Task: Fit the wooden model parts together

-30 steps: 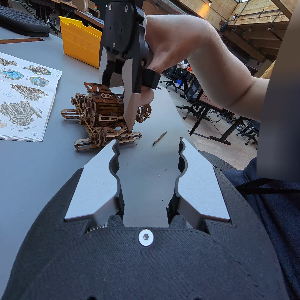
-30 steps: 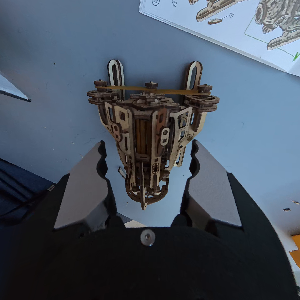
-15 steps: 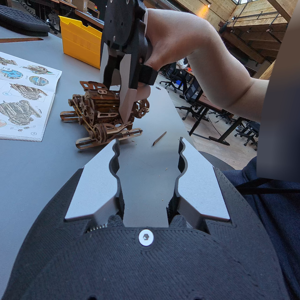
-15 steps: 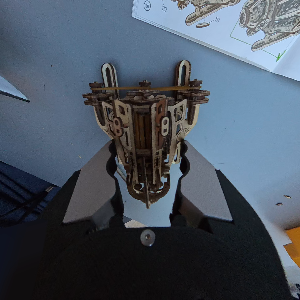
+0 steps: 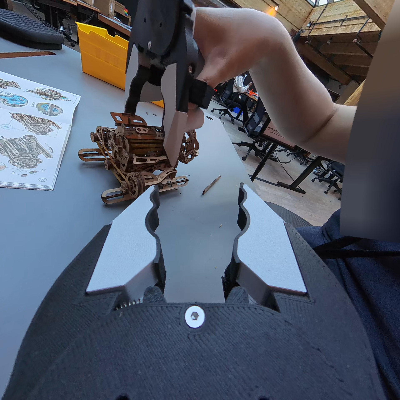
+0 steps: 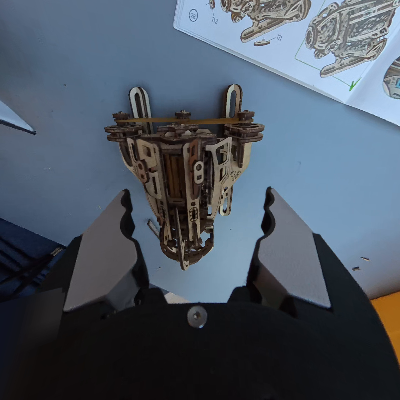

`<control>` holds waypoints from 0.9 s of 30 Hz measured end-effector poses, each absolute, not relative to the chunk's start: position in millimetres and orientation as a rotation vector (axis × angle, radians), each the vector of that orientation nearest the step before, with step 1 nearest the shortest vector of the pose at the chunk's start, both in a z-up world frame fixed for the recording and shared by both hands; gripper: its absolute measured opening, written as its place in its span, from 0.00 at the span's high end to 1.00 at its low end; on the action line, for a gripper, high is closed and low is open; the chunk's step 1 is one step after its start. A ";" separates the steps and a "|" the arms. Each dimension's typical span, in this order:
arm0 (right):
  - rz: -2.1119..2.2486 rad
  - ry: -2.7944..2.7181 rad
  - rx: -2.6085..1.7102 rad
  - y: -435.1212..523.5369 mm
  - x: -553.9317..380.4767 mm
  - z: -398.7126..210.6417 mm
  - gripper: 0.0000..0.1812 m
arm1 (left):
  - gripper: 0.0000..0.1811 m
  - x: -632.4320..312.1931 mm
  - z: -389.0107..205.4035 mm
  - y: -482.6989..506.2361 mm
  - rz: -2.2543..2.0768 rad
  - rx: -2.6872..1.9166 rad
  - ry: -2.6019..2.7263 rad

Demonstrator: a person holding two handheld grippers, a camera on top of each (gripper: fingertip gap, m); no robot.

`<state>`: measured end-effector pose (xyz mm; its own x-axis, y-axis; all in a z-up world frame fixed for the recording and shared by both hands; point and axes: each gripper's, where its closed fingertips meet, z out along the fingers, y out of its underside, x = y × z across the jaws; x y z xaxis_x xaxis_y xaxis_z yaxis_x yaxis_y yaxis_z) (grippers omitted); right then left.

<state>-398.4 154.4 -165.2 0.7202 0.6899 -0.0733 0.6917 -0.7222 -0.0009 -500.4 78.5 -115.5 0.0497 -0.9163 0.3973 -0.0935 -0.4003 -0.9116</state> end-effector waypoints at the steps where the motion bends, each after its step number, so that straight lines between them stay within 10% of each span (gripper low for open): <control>1: -0.102 1.139 2.871 153.0 -396.6 -169.1 0.30 | 0.60 -500.3 -115.6 78.5 -1.432 -1.601 1.040; 27: -0.215 1.049 2.789 141.3 -402.2 -188.6 0.45 | 0.61 -499.1 -116.7 76.8 -1.436 -1.603 1.046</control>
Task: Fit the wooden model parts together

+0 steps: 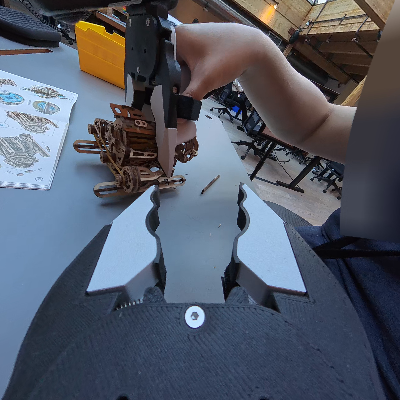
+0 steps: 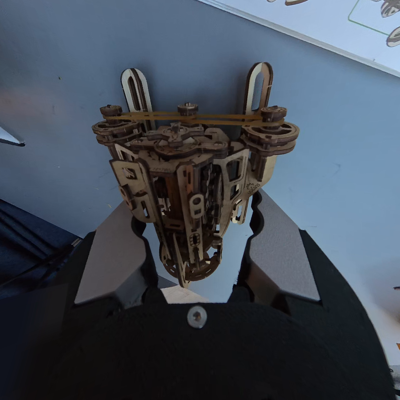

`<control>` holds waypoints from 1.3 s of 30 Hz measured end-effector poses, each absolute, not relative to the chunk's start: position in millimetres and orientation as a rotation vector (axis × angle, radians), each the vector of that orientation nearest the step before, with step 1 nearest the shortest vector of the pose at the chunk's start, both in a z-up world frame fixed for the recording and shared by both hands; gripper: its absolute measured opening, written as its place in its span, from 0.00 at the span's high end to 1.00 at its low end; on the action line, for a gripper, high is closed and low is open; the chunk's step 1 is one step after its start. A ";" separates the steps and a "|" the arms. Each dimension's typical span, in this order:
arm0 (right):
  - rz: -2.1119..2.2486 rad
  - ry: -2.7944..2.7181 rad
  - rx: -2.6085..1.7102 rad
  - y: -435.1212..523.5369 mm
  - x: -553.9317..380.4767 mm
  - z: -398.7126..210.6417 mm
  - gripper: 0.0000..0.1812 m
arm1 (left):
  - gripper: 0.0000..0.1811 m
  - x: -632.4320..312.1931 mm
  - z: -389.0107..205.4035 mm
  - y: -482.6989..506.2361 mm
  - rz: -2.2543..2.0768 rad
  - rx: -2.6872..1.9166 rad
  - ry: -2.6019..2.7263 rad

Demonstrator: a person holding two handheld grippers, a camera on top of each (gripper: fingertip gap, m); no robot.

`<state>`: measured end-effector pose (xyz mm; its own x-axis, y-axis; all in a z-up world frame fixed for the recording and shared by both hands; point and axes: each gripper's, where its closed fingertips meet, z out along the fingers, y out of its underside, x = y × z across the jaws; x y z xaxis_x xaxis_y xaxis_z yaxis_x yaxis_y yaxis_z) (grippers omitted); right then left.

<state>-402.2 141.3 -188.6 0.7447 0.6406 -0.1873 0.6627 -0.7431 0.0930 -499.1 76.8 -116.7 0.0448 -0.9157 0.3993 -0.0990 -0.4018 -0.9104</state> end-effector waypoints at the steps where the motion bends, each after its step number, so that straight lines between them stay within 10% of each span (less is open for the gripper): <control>1: -0.221 1.039 2.793 141.8 -402.2 -187.3 0.45 | 0.61 -499.2 -116.3 76.9 -1.436 -1.602 1.045; 39: -0.058 0.084 2.916 216.8 -178.7 -172.6 0.45 | 0.60 -499.0 -118.3 77.3 -1.445 -1.606 1.042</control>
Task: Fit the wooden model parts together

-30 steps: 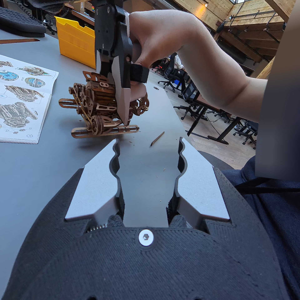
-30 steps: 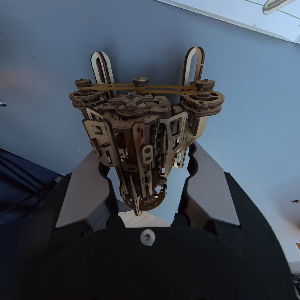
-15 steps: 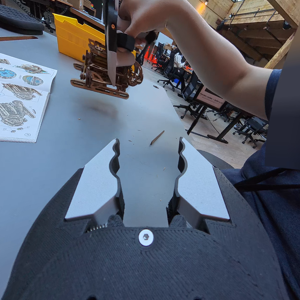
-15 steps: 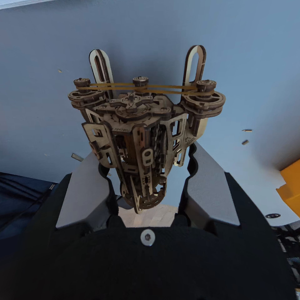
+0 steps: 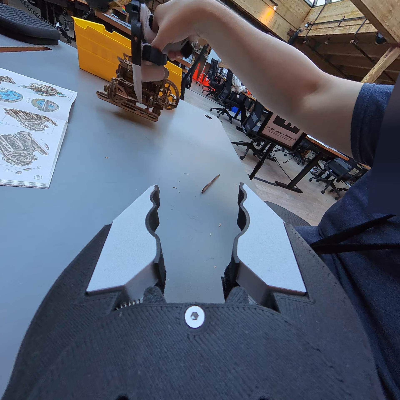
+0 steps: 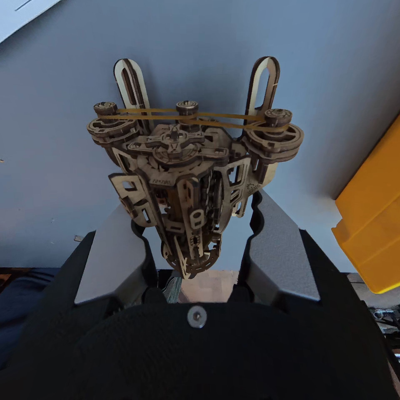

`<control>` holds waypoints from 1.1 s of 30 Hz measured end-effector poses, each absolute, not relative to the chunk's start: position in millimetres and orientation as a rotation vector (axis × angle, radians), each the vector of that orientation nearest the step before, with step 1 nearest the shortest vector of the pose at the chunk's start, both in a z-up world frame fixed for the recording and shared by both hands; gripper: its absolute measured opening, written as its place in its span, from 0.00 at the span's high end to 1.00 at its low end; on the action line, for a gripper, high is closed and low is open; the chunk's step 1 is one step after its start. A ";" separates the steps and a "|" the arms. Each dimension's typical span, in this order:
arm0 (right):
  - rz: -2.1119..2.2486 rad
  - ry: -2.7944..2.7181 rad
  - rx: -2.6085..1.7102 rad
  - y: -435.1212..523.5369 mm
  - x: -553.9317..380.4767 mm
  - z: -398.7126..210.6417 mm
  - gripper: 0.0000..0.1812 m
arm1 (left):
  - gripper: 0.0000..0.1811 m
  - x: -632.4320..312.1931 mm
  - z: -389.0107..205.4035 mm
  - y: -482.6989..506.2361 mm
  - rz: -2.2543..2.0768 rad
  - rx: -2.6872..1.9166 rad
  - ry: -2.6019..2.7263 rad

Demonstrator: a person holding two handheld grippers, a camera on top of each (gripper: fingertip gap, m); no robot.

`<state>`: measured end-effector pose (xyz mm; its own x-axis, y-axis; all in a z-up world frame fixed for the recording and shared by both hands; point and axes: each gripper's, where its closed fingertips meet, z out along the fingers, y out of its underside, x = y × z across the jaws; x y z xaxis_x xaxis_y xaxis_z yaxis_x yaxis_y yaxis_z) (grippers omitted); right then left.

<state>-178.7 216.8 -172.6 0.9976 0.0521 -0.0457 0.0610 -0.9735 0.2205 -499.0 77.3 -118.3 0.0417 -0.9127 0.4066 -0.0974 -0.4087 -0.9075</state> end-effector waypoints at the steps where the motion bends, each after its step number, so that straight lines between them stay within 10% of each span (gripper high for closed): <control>1: -0.049 0.072 2.910 217.6 -177.0 -174.6 0.45 | 0.60 -498.9 -118.4 77.2 -1.446 -1.606 1.043; 33: -0.136 -0.120 2.963 230.5 -165.9 -160.2 0.42 | 0.60 -497.6 -121.4 74.4 -1.407 -1.607 1.079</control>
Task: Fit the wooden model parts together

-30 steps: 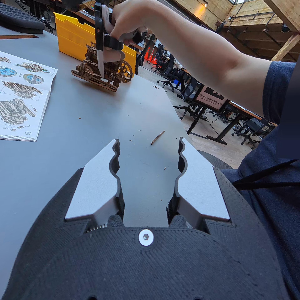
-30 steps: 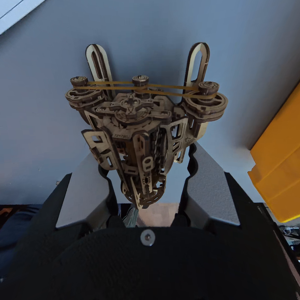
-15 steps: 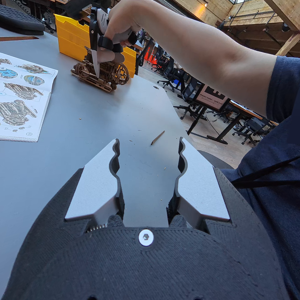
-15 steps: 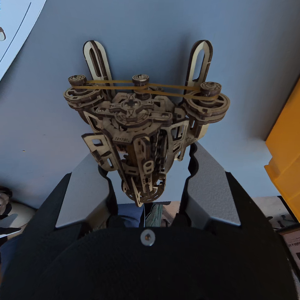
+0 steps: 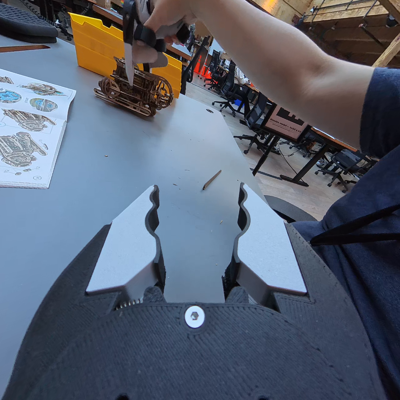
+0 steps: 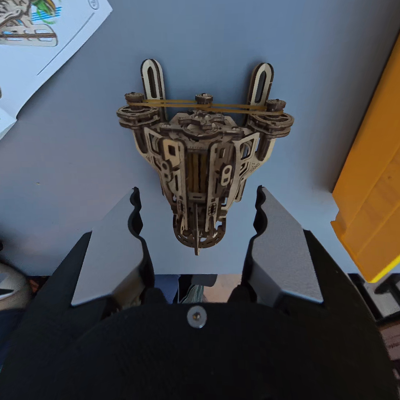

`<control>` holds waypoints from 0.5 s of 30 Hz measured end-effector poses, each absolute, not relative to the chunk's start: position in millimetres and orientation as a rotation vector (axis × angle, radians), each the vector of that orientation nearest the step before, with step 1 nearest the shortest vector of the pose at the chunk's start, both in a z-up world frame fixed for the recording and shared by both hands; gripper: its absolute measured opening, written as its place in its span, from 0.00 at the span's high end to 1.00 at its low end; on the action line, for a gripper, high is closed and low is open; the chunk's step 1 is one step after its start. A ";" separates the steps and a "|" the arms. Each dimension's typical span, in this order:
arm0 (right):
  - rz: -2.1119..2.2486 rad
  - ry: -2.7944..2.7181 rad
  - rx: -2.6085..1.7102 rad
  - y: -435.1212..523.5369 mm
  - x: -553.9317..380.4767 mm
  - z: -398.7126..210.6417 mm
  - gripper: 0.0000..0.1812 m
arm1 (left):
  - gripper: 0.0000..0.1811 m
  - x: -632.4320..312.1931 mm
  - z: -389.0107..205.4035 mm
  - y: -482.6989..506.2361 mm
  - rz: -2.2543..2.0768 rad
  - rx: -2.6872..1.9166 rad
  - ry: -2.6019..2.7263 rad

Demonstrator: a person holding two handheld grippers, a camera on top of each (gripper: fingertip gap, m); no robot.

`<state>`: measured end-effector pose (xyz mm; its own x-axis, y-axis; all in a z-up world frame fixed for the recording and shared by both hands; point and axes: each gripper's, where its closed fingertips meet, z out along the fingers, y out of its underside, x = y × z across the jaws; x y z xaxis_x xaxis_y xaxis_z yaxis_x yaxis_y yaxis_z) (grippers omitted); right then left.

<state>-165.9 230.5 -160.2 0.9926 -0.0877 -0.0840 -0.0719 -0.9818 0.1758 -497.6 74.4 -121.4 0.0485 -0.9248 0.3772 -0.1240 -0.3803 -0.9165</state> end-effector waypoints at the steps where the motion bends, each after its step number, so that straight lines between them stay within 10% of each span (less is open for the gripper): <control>1: -0.168 -0.073 3.004 232.3 -167.5 -154.7 0.42 | 0.60 -497.4 -121.9 73.7 -1.407 -1.606 1.083; 12: -0.600 0.928 4.051 232.9 -183.9 -3.5 0.46 | 0.59 -484.8 -118.5 86.8 -1.344 -1.621 1.057; 15: -0.840 1.303 4.327 213.4 -190.3 52.6 0.30 | 0.59 -469.0 -104.9 100.5 -1.330 -1.614 0.996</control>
